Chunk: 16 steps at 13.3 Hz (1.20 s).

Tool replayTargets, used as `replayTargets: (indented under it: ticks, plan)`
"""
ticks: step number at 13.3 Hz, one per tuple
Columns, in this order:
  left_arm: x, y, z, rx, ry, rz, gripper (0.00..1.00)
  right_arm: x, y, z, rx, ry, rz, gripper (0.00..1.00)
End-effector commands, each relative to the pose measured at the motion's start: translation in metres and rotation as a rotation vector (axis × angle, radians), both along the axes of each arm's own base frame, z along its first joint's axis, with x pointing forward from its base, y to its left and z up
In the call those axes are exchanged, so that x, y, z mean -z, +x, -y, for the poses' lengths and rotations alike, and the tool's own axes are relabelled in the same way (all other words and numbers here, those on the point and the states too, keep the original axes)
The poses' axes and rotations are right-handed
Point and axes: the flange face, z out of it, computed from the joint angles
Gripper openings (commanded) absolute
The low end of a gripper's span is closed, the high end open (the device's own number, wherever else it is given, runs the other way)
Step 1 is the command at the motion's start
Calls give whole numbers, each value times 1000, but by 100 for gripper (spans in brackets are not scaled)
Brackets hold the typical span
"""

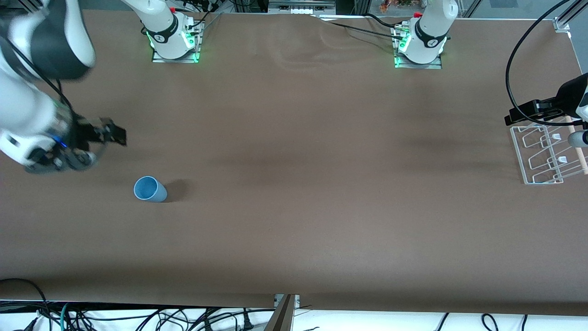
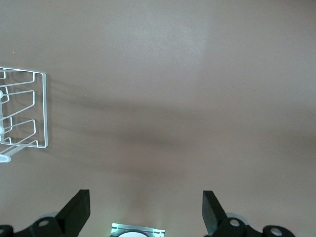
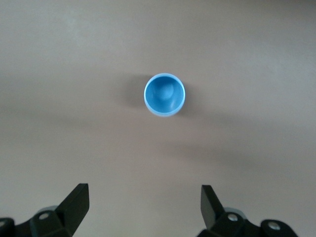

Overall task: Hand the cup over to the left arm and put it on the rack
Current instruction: 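Reach the right gripper down to the blue cup and close on it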

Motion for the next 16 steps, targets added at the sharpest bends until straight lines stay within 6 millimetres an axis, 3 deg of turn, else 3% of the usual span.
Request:
replayTargets:
  ticks: [1, 3, 7, 10, 12, 16]
  plan:
    - [-6, 3, -1, 16, 1, 12, 100, 48, 15, 1, -13, 0, 25, 100]
    - [-6, 3, 5, 26, 0, 12, 100, 77, 24, 4, -27, 0, 43, 100]
    - [-6, 3, 9, 32, -2, 12, 100, 138, 44, 59, -70, 16, 74, 99]
    - [-6, 3, 8, 30, -3, 12, 100, 163, 45, 62, -70, 17, 56, 99]
    - [-6, 3, 8, 32, -4, 11, 100, 186, 35, 64, -66, 20, 28, 99]
    - [-4, 3, 18, 50, -3, 6, 100, 206, 28, 64, -68, 18, 51, 98]
